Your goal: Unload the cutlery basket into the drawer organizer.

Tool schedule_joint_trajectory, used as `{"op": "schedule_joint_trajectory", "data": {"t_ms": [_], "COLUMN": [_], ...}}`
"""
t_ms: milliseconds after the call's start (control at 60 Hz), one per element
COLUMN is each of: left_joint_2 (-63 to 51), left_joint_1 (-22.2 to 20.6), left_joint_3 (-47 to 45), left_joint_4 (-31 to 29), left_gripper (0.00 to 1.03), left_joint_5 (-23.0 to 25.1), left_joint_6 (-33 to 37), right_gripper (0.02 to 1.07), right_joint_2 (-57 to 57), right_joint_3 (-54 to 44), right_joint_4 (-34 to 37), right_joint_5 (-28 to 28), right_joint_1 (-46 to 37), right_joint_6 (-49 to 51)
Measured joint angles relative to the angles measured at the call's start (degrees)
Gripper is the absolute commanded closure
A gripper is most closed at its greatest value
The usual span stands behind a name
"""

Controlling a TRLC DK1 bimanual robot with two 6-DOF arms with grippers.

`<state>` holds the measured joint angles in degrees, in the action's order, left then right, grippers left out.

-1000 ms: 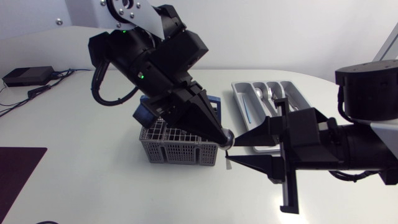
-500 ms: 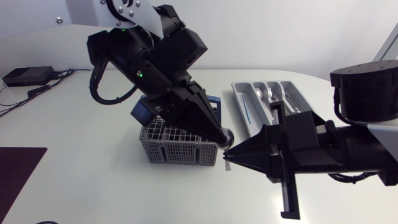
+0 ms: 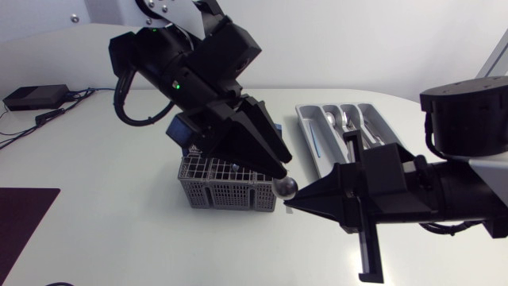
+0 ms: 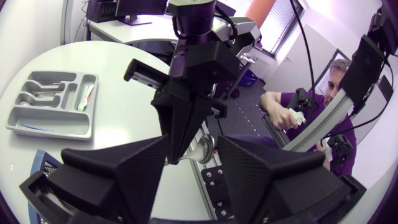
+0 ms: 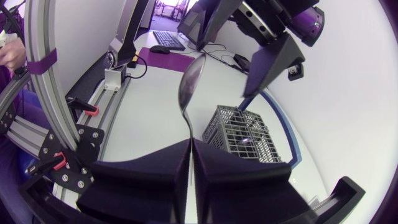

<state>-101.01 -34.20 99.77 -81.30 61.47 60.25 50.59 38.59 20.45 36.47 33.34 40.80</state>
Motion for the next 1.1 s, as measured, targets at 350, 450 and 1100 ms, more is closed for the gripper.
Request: {"op": "schedule_joint_trajectory", "data": {"t_ms": [350, 450, 1100], "left_joint_2": [0.0, 0.02, 8.87], "left_joint_1": [9.05, 11.47, 8.72], "left_joint_3": [5.73, 5.7, -16.02], "left_joint_4": [1.42, 1.92, 23.12], "left_gripper": [0.05, 0.05, 0.05], "left_joint_5": [1.73, 0.13, -26.36], "left_joint_6": [-3.96, -5.53, -20.9], "right_gripper": [1.01, 1.01, 1.01], "right_joint_2": [-0.48, -0.31, 14.58], "right_joint_3": [-0.33, -0.7, -8.83], "right_joint_4": [5.86, 6.49, -14.34], "right_joint_5": [4.13, 4.79, -1.79], "right_joint_1": [-17.46, -25.57, -53.33], "right_joint_6": [9.55, 14.14, 35.47]}}
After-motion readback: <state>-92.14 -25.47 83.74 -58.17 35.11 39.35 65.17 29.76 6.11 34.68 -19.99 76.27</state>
